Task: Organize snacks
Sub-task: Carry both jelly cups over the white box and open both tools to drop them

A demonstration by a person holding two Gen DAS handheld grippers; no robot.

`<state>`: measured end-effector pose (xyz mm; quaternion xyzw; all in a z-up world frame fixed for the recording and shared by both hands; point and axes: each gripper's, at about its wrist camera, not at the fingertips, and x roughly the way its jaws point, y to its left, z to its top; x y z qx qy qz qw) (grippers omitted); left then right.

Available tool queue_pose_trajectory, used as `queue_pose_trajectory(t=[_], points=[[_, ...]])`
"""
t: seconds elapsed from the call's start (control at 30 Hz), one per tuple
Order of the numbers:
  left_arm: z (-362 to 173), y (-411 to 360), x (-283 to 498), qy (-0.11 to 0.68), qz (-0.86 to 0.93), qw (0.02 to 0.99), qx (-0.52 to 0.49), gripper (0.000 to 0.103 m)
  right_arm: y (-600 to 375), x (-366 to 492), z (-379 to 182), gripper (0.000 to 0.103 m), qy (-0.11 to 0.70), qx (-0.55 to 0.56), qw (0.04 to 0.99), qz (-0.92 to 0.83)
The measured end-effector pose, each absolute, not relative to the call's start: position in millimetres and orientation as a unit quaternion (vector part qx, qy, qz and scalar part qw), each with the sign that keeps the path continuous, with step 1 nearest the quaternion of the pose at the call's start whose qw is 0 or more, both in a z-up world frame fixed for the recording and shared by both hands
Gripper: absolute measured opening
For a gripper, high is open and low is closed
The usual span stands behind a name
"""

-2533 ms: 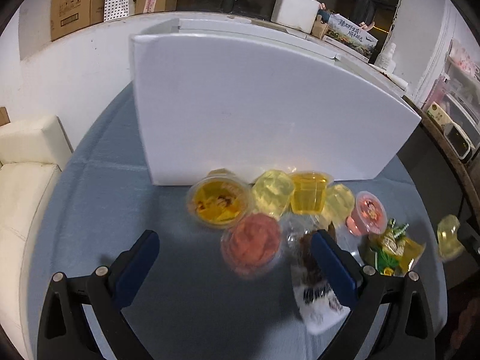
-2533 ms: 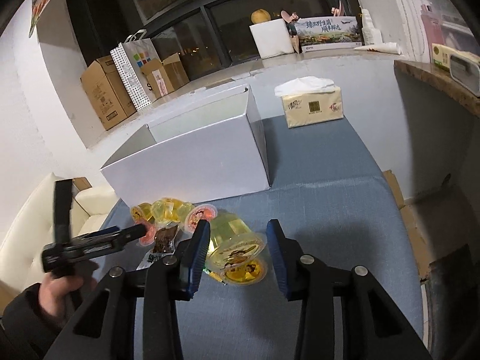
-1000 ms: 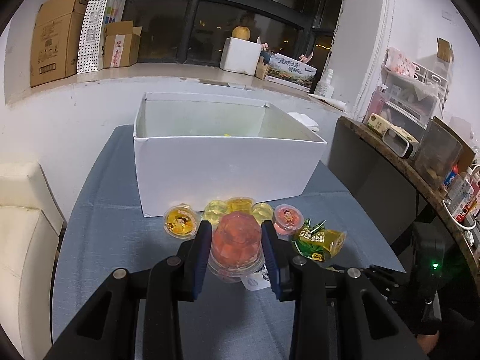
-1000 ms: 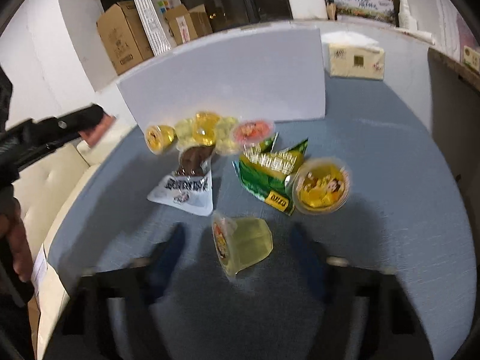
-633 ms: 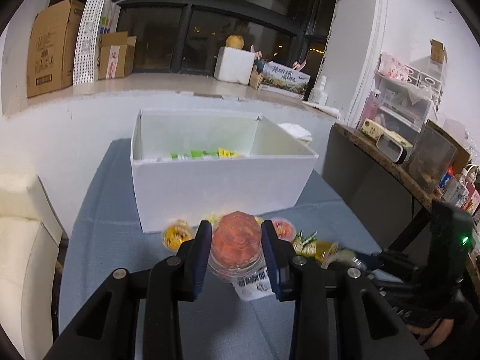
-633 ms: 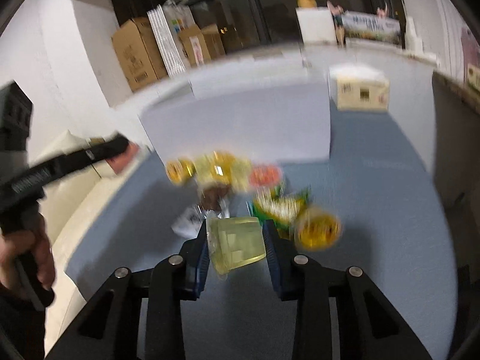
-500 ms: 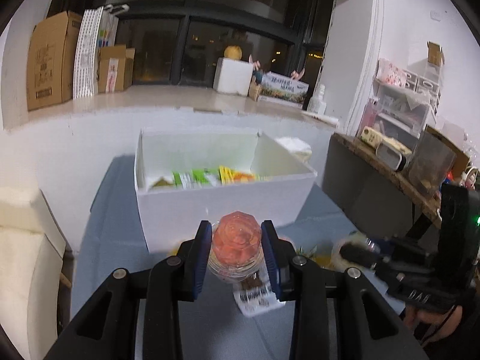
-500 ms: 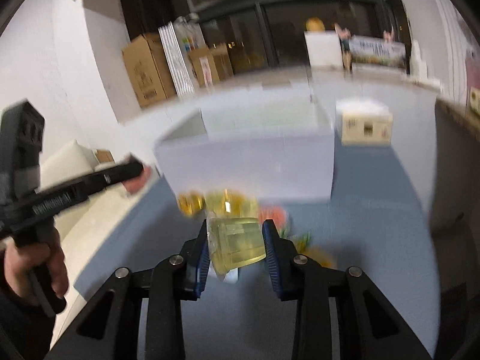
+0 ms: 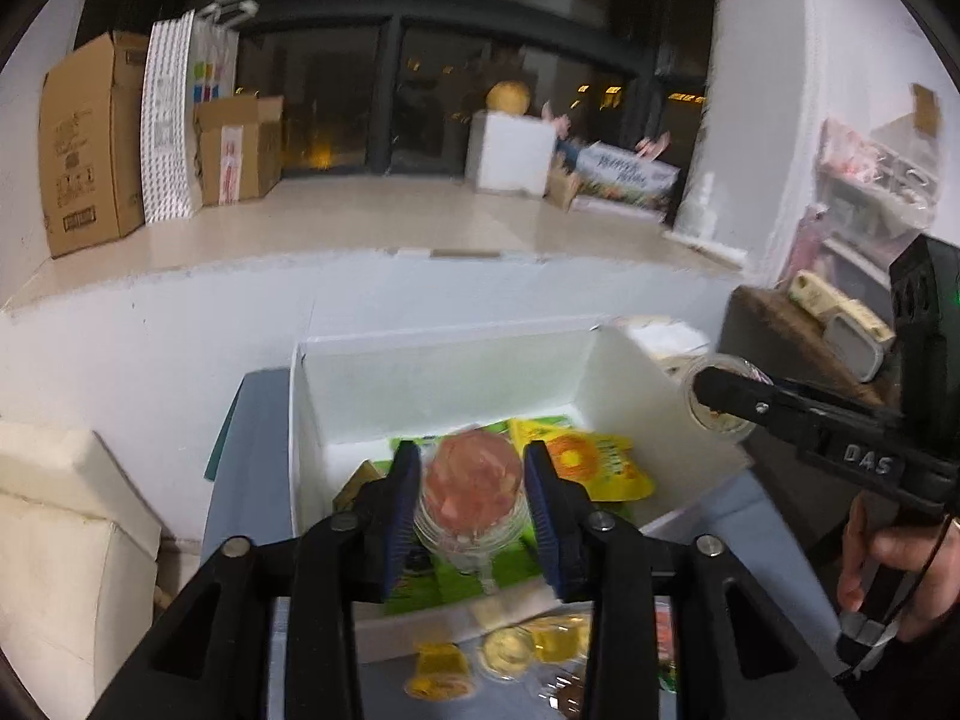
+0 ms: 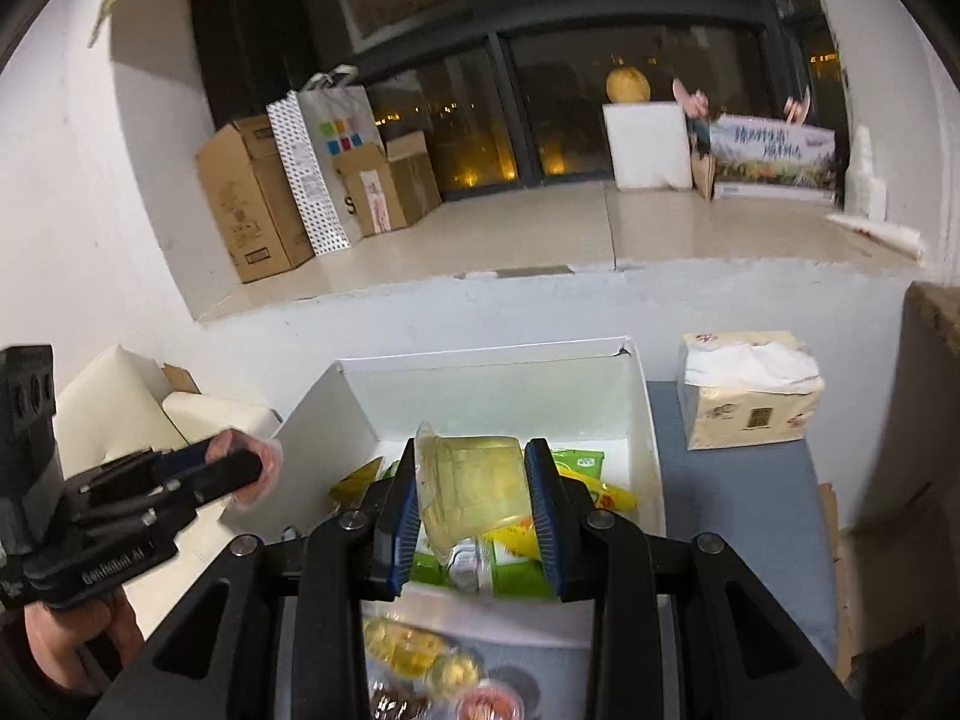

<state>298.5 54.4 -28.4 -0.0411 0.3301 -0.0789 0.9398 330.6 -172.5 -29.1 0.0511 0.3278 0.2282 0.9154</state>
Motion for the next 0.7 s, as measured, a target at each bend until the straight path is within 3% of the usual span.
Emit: queue_pose_trajectory(t=[0.03, 0.07, 0.33, 0.7], points=[[-31, 55, 302, 0.338, -0.068, 0.938, -0.038, 0.091, -174, 337, -34, 0.087, 0.342, 0.057, 0.913, 0.215], [-34, 57, 304, 0.342, -0.058, 0.937, -0.039, 0.103, -179, 337, -35, 0.103, 0.337, 0.071, 0.915, 0.21], [-48, 67, 287, 0.347, -0.058, 0.935, -0.05, 0.103, -204, 318, -31, 0.103, 0.333, 0.096, 0.92, 0.183], [-35, 42, 203, 0.325, -0.073, 0.942, -0.032, 0.103, -216, 227, -25, 0.103, 0.301, 0.019, 0.932, 0.2]])
